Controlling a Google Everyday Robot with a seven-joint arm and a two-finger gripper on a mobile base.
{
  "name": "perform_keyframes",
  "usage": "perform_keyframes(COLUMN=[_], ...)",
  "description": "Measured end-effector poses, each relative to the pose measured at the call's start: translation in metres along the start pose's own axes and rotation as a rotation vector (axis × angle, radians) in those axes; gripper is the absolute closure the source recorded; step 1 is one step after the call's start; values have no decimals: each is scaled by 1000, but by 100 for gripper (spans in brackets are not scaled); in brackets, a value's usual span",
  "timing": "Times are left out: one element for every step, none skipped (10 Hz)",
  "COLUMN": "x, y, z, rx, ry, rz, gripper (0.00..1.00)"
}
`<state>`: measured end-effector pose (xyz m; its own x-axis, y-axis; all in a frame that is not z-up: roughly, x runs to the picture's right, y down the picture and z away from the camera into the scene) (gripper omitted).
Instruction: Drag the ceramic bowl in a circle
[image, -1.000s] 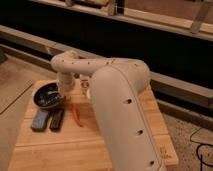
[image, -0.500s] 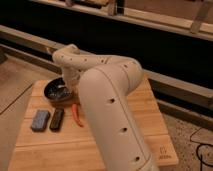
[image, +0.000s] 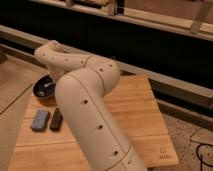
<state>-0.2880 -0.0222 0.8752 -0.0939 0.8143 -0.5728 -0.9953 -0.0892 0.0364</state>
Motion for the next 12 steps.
perform_keyframes(x=[6,14,27,38,59,70,87,98,105,106,102,94], y=[19,30,41,45,43,37,22,5,-16,-30,-49,-67], z=[-7,-11,-17,-19,-20,-19,-14,-9,-5,-5,-4,-5], rx=[-31,-51,-83,-102,-120,-126,-124,-120,-113,-108,-98,-86], ry=[-6,-5,0,10,31,45,72,95,118,125,129,123], rz=[-32,-50,-70,-75,-74,-67,-43,-7,53,94,148,197], gripper=[100,100,100,100,100,100,100,100,100,100,100,100])
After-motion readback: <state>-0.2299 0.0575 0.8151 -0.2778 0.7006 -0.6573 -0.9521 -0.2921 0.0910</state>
